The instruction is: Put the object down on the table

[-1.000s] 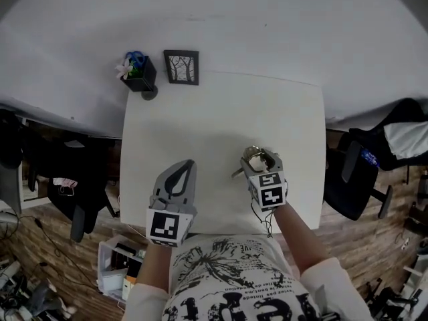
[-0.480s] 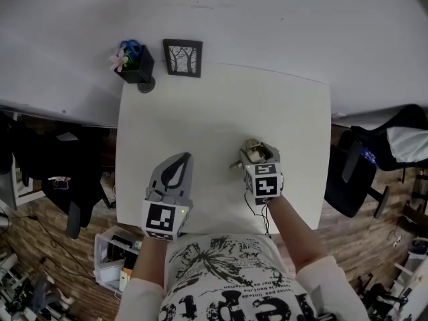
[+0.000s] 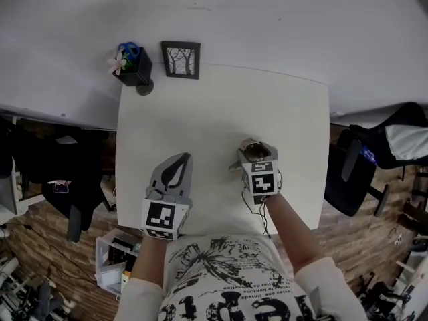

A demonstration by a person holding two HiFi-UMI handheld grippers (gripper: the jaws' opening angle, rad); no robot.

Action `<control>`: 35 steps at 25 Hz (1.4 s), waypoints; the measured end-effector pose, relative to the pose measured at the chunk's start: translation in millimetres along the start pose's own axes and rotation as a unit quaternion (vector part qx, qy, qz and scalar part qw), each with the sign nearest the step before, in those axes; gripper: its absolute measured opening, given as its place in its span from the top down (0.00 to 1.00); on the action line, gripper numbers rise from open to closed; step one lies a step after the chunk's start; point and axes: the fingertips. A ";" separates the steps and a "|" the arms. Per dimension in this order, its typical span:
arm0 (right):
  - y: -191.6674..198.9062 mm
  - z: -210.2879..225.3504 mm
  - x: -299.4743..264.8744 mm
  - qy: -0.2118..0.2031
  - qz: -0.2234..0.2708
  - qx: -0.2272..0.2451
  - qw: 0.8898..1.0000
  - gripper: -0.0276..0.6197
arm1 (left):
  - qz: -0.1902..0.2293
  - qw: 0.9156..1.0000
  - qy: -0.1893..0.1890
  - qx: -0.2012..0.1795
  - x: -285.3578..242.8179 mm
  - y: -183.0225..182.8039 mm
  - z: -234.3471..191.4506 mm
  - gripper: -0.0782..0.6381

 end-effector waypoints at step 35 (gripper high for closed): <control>-90.7 -103.5 311.5 -0.033 0.451 0.167 0.876 0.97 | 0.167 0.986 0.010 -0.024 141.8 -123.1 74.5 0.87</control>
Point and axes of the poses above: the fingertips, and each gripper's own axes: x backward along the fingers, z to its right, y out of its underside, and after that the axes turned 15 degrees about -y, right-handed
